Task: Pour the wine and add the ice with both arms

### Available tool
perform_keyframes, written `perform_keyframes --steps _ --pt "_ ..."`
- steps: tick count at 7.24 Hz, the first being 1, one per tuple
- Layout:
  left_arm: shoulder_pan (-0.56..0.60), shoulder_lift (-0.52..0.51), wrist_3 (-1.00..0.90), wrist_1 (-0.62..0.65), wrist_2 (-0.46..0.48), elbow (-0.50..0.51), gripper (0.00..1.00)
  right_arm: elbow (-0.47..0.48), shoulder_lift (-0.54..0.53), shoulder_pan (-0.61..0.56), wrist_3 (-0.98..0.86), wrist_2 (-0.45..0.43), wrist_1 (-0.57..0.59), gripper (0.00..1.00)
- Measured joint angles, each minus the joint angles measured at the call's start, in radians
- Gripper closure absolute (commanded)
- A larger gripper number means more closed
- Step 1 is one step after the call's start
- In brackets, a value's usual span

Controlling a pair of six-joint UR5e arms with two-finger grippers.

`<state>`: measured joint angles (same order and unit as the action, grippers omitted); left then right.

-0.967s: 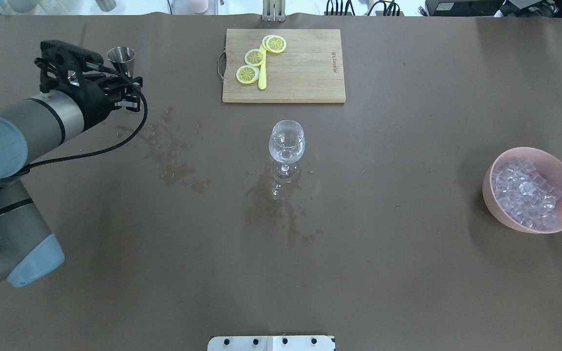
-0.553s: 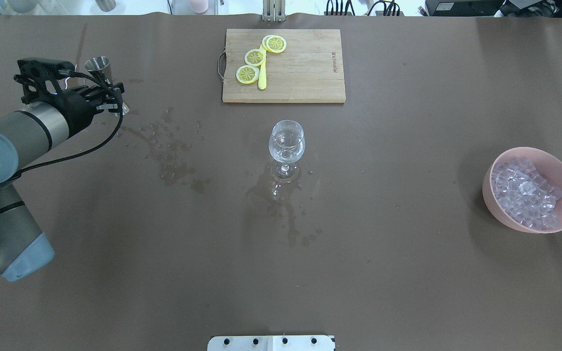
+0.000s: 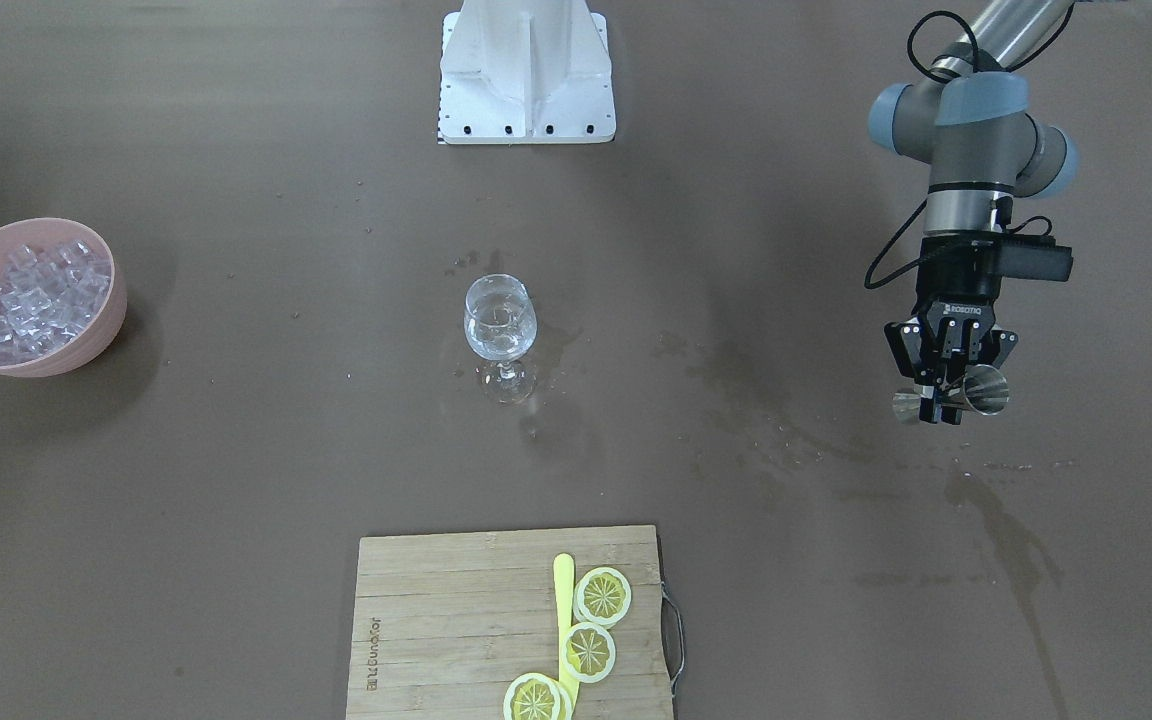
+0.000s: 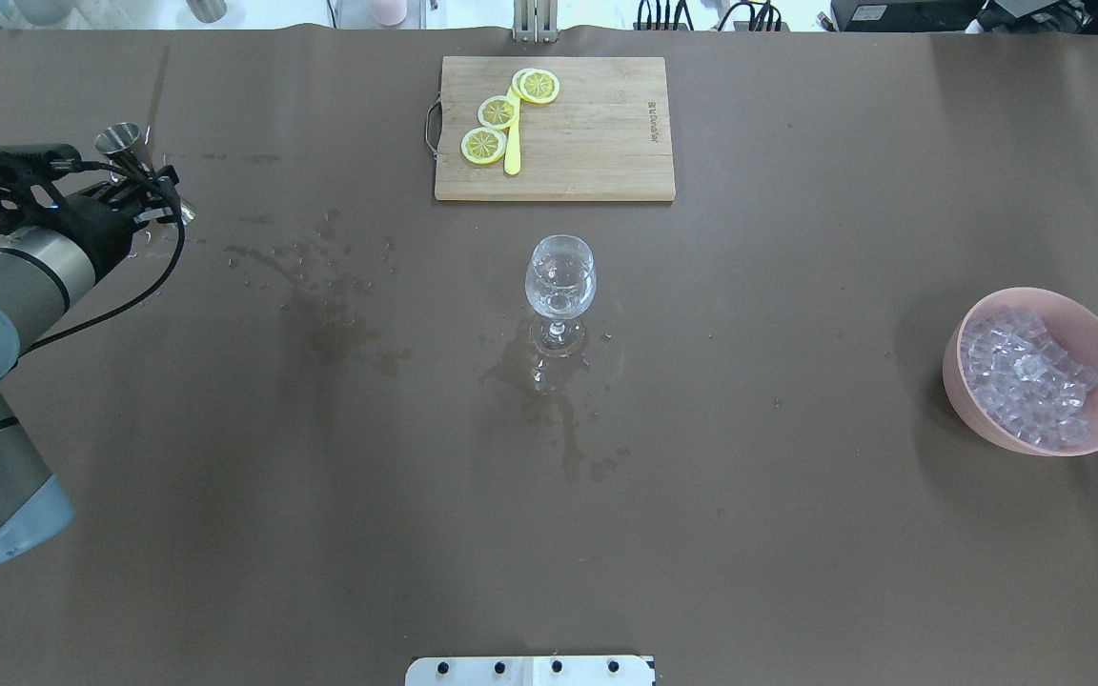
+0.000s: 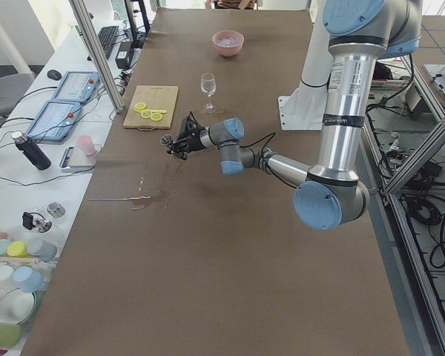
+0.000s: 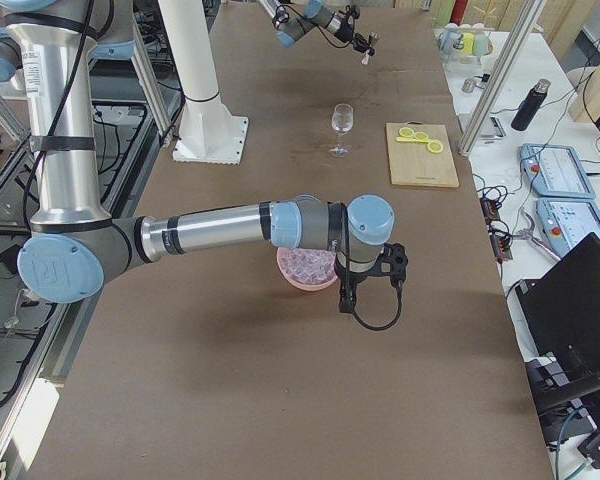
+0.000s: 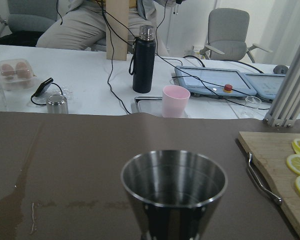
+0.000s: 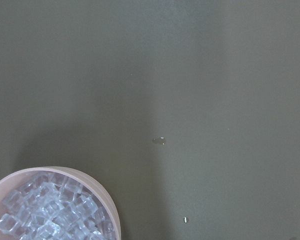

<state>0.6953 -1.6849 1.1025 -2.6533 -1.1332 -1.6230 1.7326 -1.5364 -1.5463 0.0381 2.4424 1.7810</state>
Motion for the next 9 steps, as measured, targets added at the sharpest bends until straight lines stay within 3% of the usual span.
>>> perform_keyframes --steps 5,9 --pt "-0.083 -0.009 0.053 -0.046 0.232 0.12 1.0 -0.003 0.001 0.001 -0.001 0.0 -0.001 0.0" --pt "-0.185 -0.03 0.057 -0.073 0.345 0.156 1.0 -0.006 0.001 0.002 -0.001 0.0 0.0 0.0"
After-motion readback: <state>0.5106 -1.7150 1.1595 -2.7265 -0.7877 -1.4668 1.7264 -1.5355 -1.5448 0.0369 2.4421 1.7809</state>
